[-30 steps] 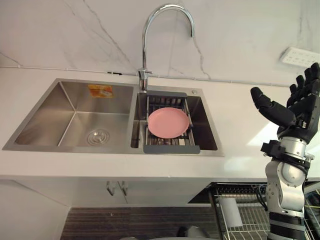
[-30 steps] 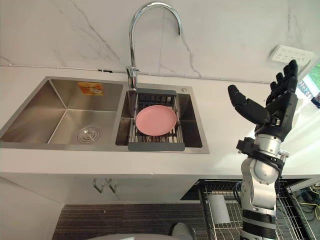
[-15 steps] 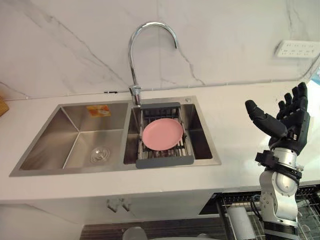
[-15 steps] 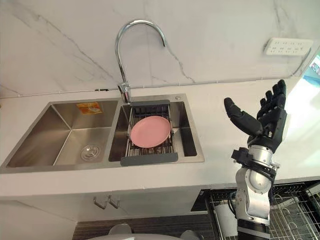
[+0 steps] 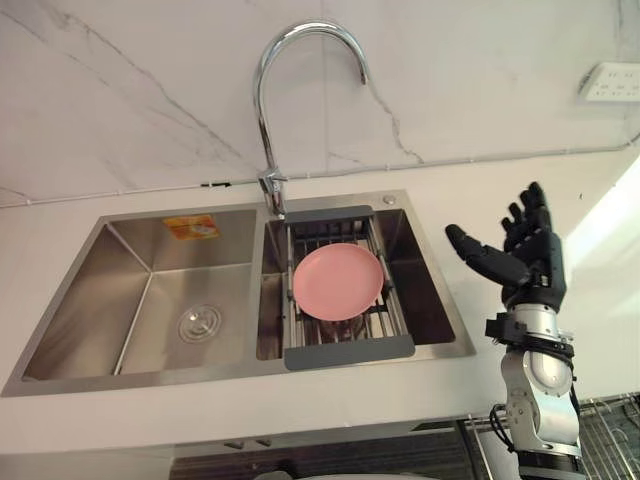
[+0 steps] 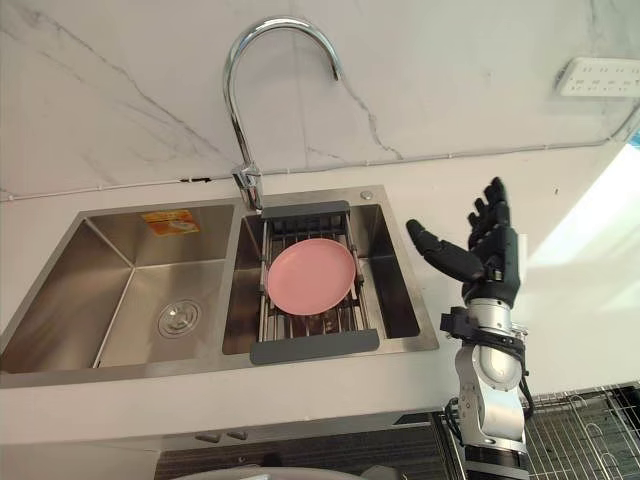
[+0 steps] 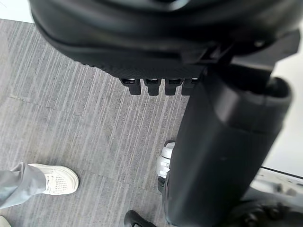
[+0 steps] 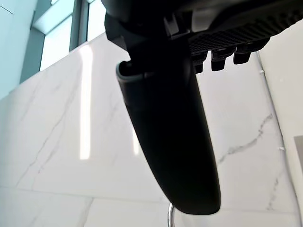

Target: Walk over to the sink, pick up the cup, carry it to the dishwasher, place the cup inside the dishwasher, then close the dishwasher door

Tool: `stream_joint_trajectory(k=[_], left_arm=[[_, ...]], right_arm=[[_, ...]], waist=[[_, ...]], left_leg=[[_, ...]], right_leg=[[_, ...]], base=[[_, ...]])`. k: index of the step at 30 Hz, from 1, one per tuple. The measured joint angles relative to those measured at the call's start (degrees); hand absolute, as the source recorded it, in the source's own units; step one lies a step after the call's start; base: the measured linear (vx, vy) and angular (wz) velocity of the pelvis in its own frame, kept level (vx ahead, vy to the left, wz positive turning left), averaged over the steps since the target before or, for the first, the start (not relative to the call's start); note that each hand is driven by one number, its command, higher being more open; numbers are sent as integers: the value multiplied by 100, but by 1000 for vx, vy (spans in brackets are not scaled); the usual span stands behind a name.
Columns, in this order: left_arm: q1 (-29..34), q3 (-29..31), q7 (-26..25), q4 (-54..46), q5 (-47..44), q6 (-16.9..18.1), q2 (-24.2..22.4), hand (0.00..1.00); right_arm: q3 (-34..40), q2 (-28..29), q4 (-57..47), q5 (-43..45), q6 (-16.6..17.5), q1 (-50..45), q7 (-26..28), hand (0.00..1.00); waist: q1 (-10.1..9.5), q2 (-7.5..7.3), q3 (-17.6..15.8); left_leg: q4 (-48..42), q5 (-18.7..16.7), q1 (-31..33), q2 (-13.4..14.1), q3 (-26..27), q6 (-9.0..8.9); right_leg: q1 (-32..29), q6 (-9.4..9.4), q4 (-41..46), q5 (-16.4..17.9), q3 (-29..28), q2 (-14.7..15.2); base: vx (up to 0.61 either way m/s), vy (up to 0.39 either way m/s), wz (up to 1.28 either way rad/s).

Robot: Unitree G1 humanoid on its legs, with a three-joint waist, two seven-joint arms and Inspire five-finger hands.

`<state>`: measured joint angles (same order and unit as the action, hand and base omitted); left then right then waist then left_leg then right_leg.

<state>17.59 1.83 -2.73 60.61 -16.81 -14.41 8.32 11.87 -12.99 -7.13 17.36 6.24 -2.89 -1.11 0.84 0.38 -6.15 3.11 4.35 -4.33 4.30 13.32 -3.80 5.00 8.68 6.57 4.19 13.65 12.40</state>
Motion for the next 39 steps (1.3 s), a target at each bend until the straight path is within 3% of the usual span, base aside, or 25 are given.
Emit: stream_joint_trajectory(k=[13, 23, 30, 39], left_arm=[[12, 14, 14, 1, 9, 52, 89, 100], [-3, -2, 25, -5, 126, 21, 89, 100], [-19, -8, 30, -19, 127, 49, 91, 100], [5, -10, 82, -172, 502, 115, 115, 100]], right_arm=[[-678, -1020, -4, -1316, -364, 64, 1954, 100], [-1089, -1169, 149, -2454, -490, 475, 1833, 100], [-1448, -1169, 452, -3364, -491, 528, 1734, 100], [-1777, -1174, 672, -3874, -477, 822, 1766, 100]], waist=[[-10, -222, 29], [-12, -222, 30], [-134, -221, 31], [-160, -225, 29]], left_leg=[[210, 162, 12, 82, 149, -20], [211, 171, 28, 79, 153, -8], [216, 205, 24, 62, 51, 3], [218, 226, 44, 56, -12, 18]], right_leg=[[-33, -32, -408, -259, -111, -144], [53, -24, -605, -406, -79, -168], [164, -20, -699, -444, 46, -162], [184, -19, -728, -445, 106, -158]], base=[[-50, 3, -6], [-1, 0, 0], [-26, -1, 7], [-20, 0, 4]])
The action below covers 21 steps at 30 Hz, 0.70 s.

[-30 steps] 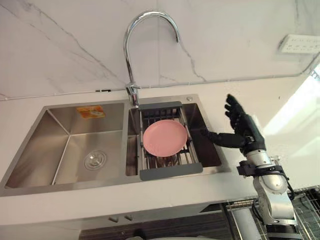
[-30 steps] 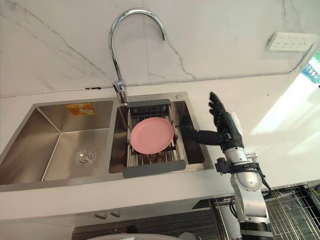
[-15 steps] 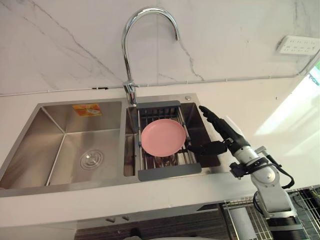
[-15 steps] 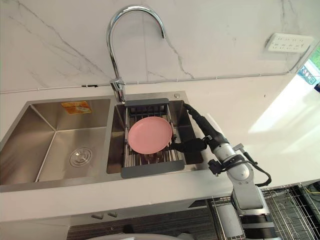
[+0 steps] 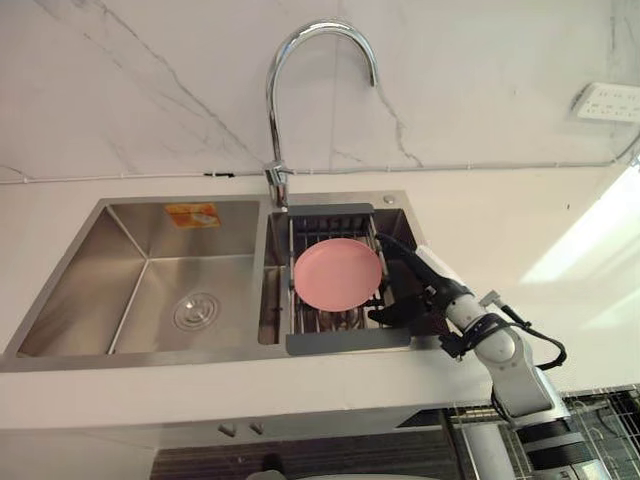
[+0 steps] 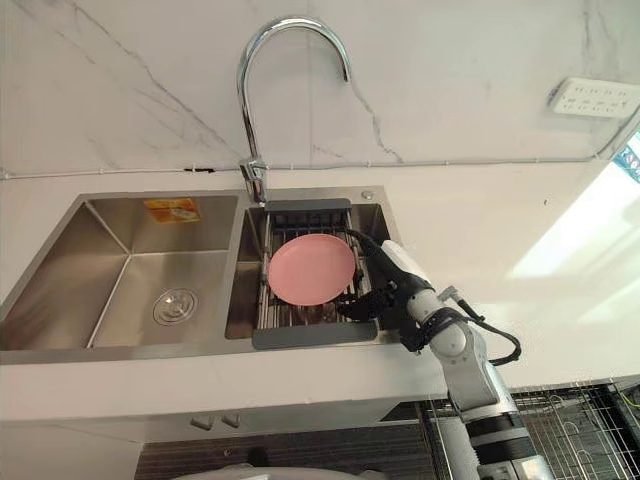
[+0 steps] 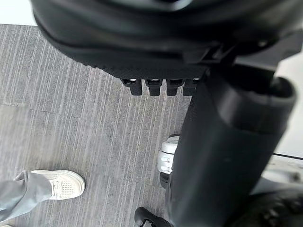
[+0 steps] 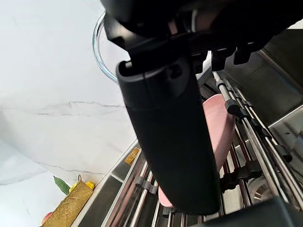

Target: Walk over to the sink, pick up the cup, carry it to the dishwasher, place the cup inside the dishwasher, then close the dishwasher door

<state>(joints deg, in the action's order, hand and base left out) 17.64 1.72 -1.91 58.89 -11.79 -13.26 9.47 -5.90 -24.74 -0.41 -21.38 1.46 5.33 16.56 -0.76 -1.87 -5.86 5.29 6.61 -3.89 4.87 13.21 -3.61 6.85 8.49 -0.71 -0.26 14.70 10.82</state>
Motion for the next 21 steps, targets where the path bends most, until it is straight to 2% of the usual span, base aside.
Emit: stream_joint_trajectory(k=[2, 7, 12, 21], left_arm=[[0, -4, 13, -3, 2, -1, 2, 100], [-2, -110, 41, -35, 75, -1, 35, 100], [-5, -185, 68, -58, 77, -1, 73, 100], [-2, -205, 81, -116, 75, -5, 124, 100]], right_arm=[[-56, -18, 33, -145, 39, 81, -3, 100], [-366, -239, 209, -1042, 474, 382, -57, 100], [-641, -416, 318, -1410, 710, 612, -104, 100], [-1015, -645, 684, -1607, 842, 1013, -104, 100]], waist=[[0, -2, -1], [-21, -13, -6], [-80, -60, -4], [-152, -129, -25]], left_leg=[[0, 0, 0, 0, 0, 1], [-1, 3, -1, -4, -16, 2], [-1, 12, -4, -8, -45, 3], [0, 34, -8, -17, -143, 3]], right_leg=[[1, 0, 0, -2, 1, -1], [34, 9, -18, -24, 26, -2], [59, 9, -26, -25, 59, -2], [128, 9, -45, -24, 150, -2]], base=[[0, 0, 0], [0, 0, 0], [-3, -2, 1], [-13, -2, 5]])
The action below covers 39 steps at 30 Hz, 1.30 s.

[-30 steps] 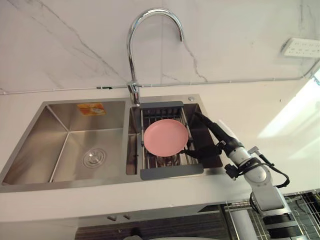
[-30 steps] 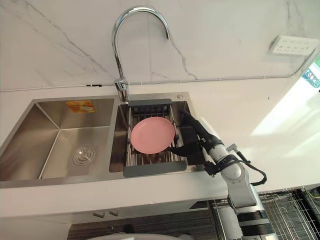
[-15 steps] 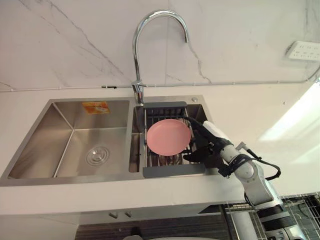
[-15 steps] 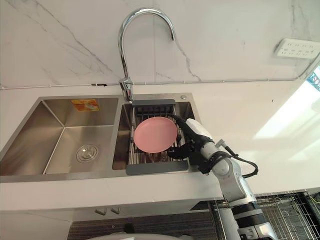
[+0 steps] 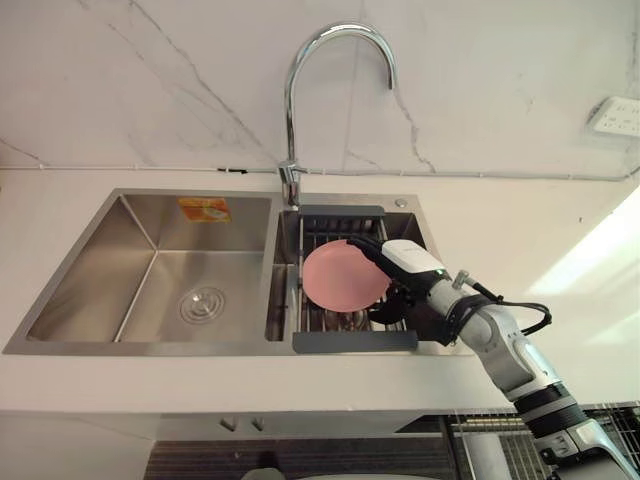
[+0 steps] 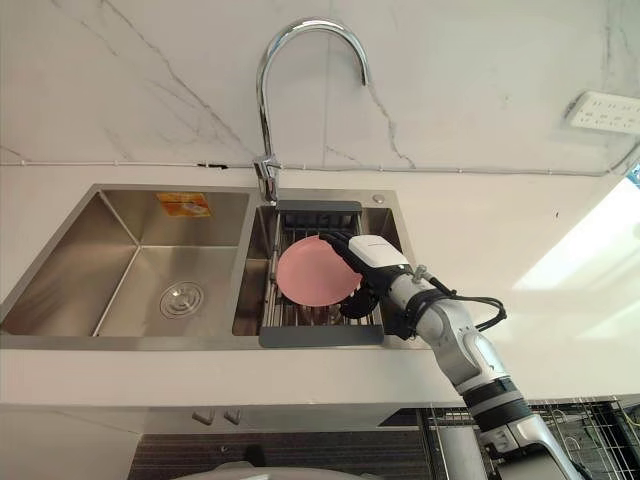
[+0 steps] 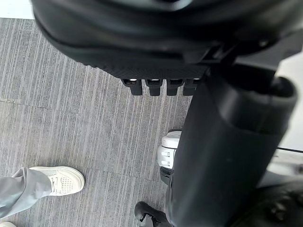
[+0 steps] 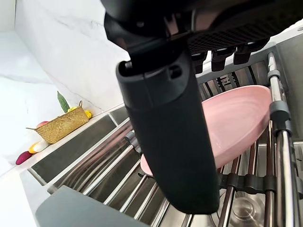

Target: Walk over to the sink, pick up the cup, carry it to the dishwasher, place the cup inside the dishwasher, then close the dishwasher door

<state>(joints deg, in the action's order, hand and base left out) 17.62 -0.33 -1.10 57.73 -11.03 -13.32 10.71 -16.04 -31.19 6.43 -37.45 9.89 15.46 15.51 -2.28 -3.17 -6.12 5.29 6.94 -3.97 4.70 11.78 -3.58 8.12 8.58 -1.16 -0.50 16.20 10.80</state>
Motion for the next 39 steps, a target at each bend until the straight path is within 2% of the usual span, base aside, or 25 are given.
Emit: stream_joint_trajectory(k=[7, 16, 20, 33, 39], left_arm=[[-3, -4, 25, -12, 33, 2, -1, 100], [4, -59, 31, -107, 105, -8, -1, 100], [1, -161, 44, -117, 107, -8, 24, 100], [-40, -247, 121, -116, 176, -6, 48, 100], [-66, -254, 121, -116, 177, -6, 51, 100]], right_arm=[[-273, -125, 327, -266, 283, 201, -1, 100], [-505, -168, 789, -352, 326, 510, -107, 100], [-596, -156, 921, -563, 303, 594, -403, 100], [-610, 234, 1530, -1170, 231, 593, -1838, 100], [-626, 278, 1686, -1170, 204, 574, -2223, 100]], waist=[[-25, -23, -13], [-111, -23, -14], [-117, -19, -17], [-110, 8, -60], [-105, 6, -62]], left_leg=[[0, 0, 13, 0, -19, 0], [-1, 5, 16, -14, -100, -1], [0, 15, 16, -15, -123, -7], [1, 23, 14, 23, -132, -48], [1, 24, 29, 28, -162, -48]], right_leg=[[5, 0, -16, 0, 26, -3], [76, 2, -54, -2, 129, -1], [101, 3, -77, -3, 158, -4], [106, 18, -91, 26, 197, -31], [113, 20, -90, 26, 235, -36]], base=[[0, 0, 0], [-2, -2, 4], [-9, -3, 3], [-13, -2, 0], [-5, -2, 2]])
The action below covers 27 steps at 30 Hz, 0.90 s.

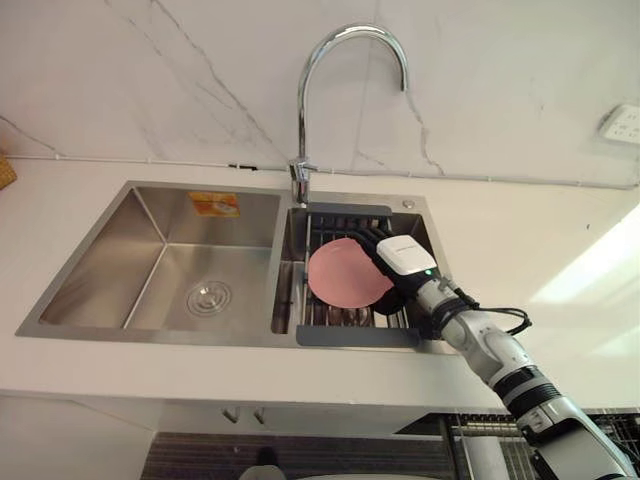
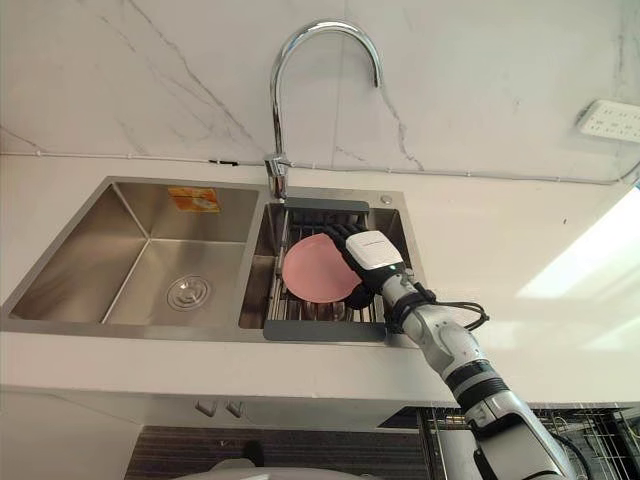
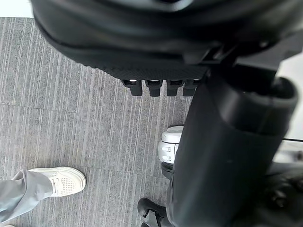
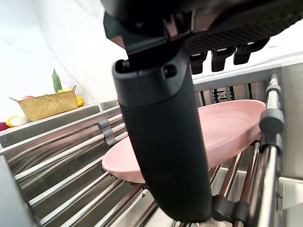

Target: Walk over to the sink, pick up the cup, carry it to the dishwasher, place the cup inside the dishwasher, then close the dishwasher door

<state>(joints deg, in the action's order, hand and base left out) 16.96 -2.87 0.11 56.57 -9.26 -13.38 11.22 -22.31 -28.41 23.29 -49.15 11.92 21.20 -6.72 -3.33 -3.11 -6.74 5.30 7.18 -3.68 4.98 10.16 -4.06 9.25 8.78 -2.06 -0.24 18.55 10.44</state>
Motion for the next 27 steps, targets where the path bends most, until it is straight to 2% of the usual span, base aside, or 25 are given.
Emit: stream_joint_trajectory(k=[8, 9, 16, 18, 21, 24, 27], left_arm=[[-31, -155, 4, 0, 28, 0, 42, 100], [-31, -156, 4, 0, 28, 0, 42, 100], [-32, -188, 3, 2, 36, -1, 51, 100], [-49, -213, 4, 2, 38, 0, 60, 100], [-72, -205, 10, -13, 75, 15, 73, 100], [-111, -212, 64, -21, 594, 120, 59, 100], [-116, -214, 107, -22, 723, 128, 56, 100]], right_arm=[[-41, 43, 157, 1, 123, -121, -578, 100], [-42, 67, 210, 2, 158, -136, -684, 0], [-65, 120, 416, -7, 212, -229, -795, 0], [-43, 199, 510, -5, 91, -179, -923, 0], [-58, 185, 516, -218, 94, -158, -1023, 0], [-58, 178, 495, -481, 380, -103, -1519, 0], [-62, 378, 559, -489, 420, -55, -1584, 0]], waist=[[2, -1, 0], [2, -2, 1], [-4, -5, -2], [-37, -5, -2], [-101, -28, -9], [-152, -26, -10], [-160, -25, -14]], left_leg=[[0, 4, -2, 9, 0, -6], [0, 6, -3, 11, 0, -8], [0, 17, -41, 51, -32, -22], [0, 18, -19, 56, -80, -25], [0, 26, 38, 48, -167, -36], [-1, 38, 39, 50, -167, -52], [-3, 39, 36, 52, -167, -48]], right_leg=[[0, -5, 1, 4, 4, -8], [2, -4, 2, 3, 10, -10], [59, -23, 1, 16, 78, -43], [61, -56, 1, 36, 118, -50], [60, -62, 1, 43, 200, -51], [60, -59, 2, 42, 200, -55], [61, -73, 18, 17, 201, -58]], base=[[0, 0, 0], [0, 0, 0], [-9, -4, 0], [-32, -17, 8], [2, -14, 15], [32, -13, 1], [45, -18, 0]])
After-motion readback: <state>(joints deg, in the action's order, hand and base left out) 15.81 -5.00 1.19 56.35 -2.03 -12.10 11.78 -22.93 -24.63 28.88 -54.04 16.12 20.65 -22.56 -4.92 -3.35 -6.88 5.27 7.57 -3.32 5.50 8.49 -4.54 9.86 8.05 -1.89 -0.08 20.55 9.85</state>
